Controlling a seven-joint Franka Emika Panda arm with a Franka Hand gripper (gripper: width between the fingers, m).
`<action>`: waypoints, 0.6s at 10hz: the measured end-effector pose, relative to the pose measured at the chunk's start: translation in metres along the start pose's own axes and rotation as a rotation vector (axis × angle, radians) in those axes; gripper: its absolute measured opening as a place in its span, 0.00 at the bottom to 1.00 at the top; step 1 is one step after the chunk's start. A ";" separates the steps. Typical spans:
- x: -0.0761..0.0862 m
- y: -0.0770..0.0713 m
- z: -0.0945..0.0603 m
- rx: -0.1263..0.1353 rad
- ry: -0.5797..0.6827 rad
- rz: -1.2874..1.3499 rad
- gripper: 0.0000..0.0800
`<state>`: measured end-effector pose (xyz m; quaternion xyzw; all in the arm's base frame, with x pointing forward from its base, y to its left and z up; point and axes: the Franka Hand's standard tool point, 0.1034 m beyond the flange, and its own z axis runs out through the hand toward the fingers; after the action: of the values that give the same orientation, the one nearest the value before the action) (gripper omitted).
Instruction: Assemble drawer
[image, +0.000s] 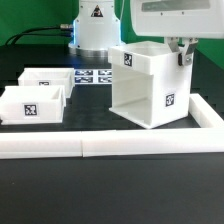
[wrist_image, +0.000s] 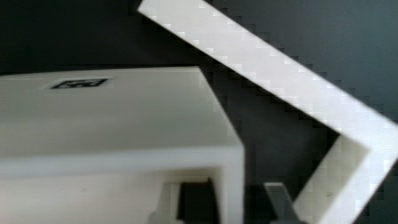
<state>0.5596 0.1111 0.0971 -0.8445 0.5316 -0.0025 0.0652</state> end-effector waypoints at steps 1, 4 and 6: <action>0.003 0.000 0.000 0.000 -0.010 0.110 0.05; -0.001 -0.001 0.000 0.004 -0.031 0.245 0.05; -0.002 -0.002 0.000 0.004 -0.031 0.222 0.05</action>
Offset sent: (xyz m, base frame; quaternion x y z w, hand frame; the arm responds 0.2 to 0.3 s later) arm 0.0000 0.0000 0.0000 0.0000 0.0000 0.1938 0.9810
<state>0.5601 0.1137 0.0969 -0.7800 0.6210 0.0168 0.0750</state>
